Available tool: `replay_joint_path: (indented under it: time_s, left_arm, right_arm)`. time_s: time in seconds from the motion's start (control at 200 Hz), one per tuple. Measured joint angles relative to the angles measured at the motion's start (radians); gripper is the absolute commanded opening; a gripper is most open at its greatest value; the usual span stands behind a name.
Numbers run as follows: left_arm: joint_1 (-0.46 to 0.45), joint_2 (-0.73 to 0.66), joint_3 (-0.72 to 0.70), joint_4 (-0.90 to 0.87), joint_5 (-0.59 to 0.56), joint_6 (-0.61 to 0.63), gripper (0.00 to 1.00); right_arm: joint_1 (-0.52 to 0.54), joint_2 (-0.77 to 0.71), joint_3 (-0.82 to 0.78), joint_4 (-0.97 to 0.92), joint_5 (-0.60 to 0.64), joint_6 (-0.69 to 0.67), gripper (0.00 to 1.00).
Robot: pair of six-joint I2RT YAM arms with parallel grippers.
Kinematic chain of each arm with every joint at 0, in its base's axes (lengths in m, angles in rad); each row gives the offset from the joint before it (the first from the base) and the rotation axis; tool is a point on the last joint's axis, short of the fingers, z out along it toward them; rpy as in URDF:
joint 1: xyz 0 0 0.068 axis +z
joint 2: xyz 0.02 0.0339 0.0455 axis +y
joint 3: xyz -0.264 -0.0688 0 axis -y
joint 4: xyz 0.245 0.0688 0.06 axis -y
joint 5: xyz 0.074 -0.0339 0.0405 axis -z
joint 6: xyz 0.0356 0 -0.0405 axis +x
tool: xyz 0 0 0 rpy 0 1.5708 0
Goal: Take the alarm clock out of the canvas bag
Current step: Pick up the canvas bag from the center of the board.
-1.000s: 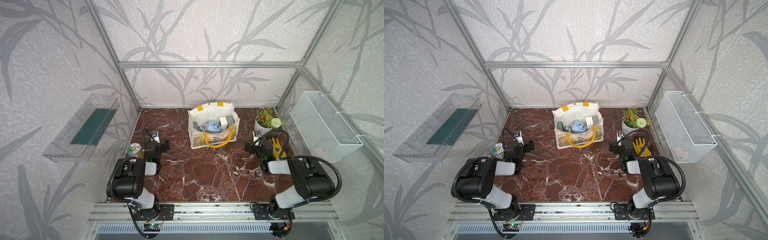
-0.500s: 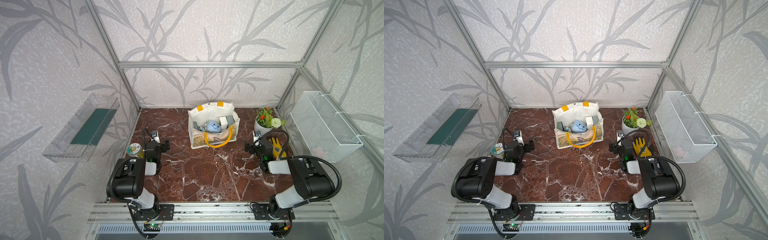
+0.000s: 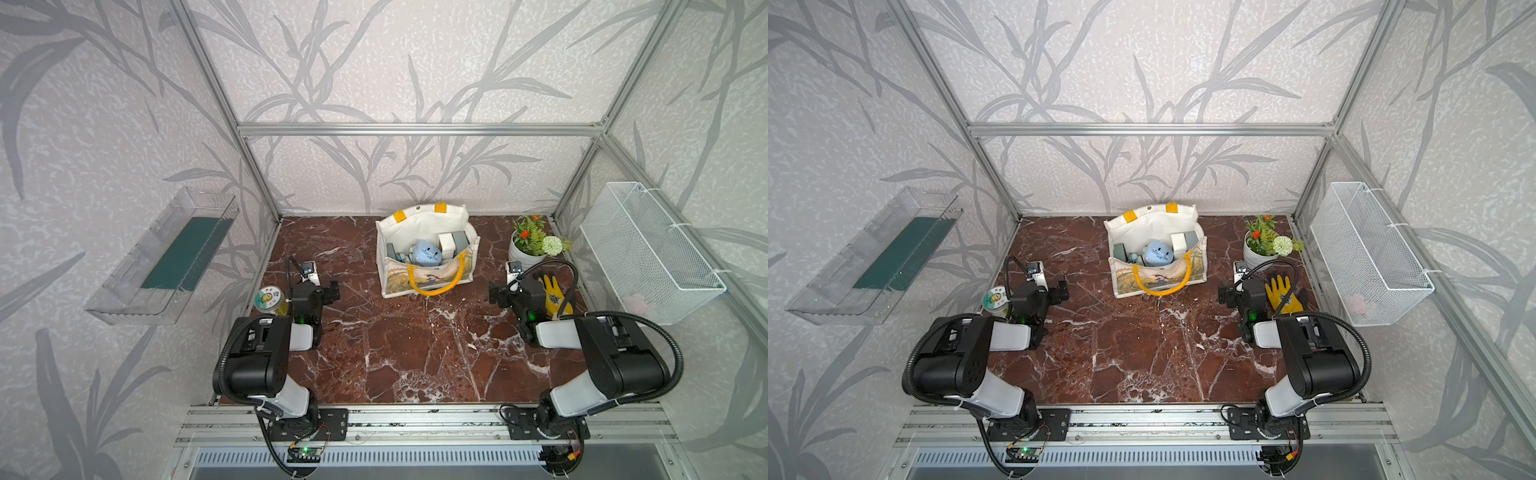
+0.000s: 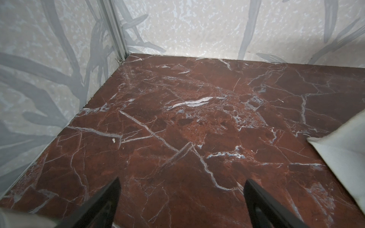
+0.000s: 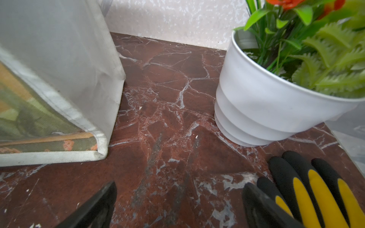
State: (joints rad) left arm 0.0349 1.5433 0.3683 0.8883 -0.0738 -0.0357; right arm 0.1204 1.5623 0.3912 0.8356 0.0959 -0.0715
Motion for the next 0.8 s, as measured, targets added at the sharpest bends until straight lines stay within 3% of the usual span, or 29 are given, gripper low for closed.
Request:
replay_joint_path:
  time_s: [0.24,0.53,0.8]
  left_arm:
    - [0.005,-0.172,0.268,-0.481,-0.094,-0.137,0.99]
    - [0.008,-0.395,0.288,-0.679,-0.012,-0.28,0.99]
    - [-0.006,-0.468,0.398,-0.855,0.077,-0.305,0.99]
  right_arm:
    - [-0.001,-0.103,0.051,-0.166,0.038,0.037,1.0]
    - [-0.006,-0.361,0.234,-0.602,0.011,0.156,0.94]
    - [-0.006,-0.519,0.27,-0.814,-0.134,0.314,0.87]
